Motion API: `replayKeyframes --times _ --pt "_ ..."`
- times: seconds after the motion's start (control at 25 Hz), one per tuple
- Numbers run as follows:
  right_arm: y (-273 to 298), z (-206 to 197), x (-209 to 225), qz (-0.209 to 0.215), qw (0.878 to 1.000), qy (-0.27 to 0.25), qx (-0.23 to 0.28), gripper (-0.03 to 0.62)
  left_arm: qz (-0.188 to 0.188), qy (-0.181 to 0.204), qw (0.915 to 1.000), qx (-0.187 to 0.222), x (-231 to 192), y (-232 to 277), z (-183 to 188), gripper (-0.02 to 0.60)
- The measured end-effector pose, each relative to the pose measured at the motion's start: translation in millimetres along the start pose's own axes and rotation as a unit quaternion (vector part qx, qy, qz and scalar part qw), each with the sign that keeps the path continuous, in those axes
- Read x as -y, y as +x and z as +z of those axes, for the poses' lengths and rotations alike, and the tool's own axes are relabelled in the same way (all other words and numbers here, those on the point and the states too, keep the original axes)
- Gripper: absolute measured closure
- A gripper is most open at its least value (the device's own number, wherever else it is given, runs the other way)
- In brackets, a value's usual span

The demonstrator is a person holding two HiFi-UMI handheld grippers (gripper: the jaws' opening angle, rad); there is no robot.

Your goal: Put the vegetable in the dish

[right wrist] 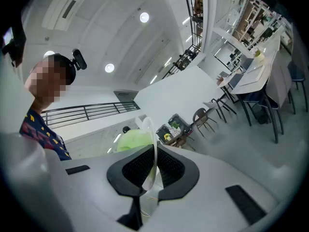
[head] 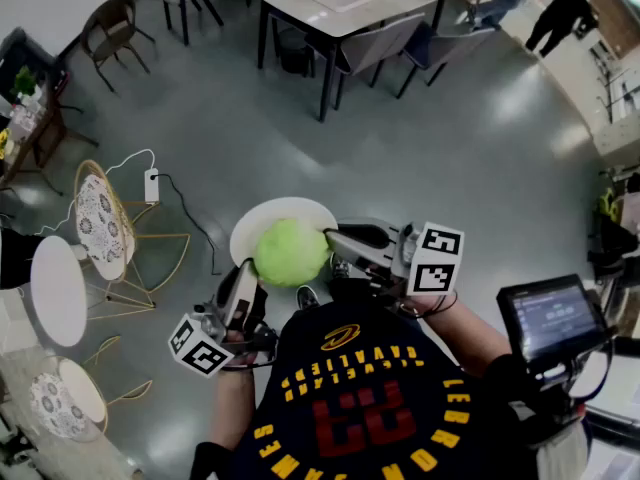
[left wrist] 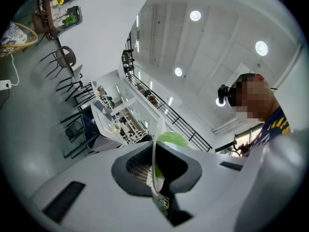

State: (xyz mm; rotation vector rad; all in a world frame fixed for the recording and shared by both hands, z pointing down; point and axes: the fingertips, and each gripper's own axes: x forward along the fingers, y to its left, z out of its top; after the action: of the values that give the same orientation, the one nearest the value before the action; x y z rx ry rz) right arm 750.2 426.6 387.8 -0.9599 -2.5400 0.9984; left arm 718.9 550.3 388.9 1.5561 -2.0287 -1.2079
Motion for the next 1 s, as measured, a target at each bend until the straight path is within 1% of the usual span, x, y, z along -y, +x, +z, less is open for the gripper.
replayKeyframes --times 0.2,0.4,0.56,0.72,0.88,1.0 --pt "6 6 6 -0.001 1.000 -0.004 0.000 0.568 0.000 0.000 1.0000 0.001 -7 7 5 0.566" --pt "8 1 8 -0.010 1.000 0.008 0.008 0.568 0.000 -0.002 1.0000 -0.005 -10 4 6 0.566" --pt "15 -2 17 -0.015 1.000 0.012 0.008 0.568 0.003 -0.007 0.9999 -0.008 -22 4 8 0.566" --pt "16 0 20 -0.019 0.999 0.024 0.010 0.568 0.010 -0.015 0.9998 -0.010 -24 7 9 0.566" --pt "13 9 40 -0.016 0.999 0.046 0.013 0.568 0.024 -0.020 0.9994 -0.016 -33 26 7 0.566" --pt "13 33 68 -0.010 0.998 0.068 0.012 0.568 0.044 -0.022 0.9987 -0.017 -45 59 12 0.566"
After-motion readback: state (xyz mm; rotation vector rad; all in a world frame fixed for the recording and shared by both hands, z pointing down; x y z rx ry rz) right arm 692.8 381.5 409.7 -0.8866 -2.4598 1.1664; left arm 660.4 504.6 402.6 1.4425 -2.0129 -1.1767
